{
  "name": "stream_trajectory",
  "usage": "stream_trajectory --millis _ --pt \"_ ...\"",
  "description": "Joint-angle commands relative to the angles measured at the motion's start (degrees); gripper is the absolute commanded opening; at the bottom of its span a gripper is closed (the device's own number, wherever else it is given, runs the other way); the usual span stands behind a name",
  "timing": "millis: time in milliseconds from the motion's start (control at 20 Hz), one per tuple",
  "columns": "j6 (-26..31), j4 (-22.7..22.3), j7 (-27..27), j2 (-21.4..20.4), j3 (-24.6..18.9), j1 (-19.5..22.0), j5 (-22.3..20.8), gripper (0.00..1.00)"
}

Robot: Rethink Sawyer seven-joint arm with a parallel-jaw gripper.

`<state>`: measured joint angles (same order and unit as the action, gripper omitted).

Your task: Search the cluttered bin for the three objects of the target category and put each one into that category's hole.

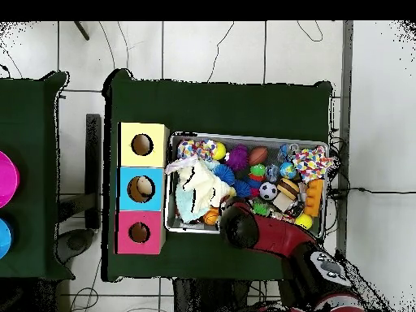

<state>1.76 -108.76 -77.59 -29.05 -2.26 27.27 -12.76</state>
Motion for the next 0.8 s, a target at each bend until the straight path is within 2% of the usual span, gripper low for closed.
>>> stream_trajectory --millis 50,200,300,450,600,700,800 --pt "-4.5 -1.4 -8.8 3.1 -5.4 0.0 -3.1 0.0" --pt "-4.5 -1.2 -9.4 2.6 -4.7 -0.4 -2.9 0.0" --pt "-2.0 -2.1 -7.5 0.9 -6.1 1.6 -4.2 0.0" --pt "6.2 -6.1 -4.5 -2.9 -15.3 10.5 -3.1 0.0" --pt "11.6 -9.2 -2.1 -5.2 -24.0 17.8 -1.6 0.0" --pt "13.6 -10.9 -1.1 -6.0 -29.1 22.1 -0.9 0.0" --pt "15.2 -11.7 -0.6 -6.5 -31.7 24.2 -0.5 0.0"
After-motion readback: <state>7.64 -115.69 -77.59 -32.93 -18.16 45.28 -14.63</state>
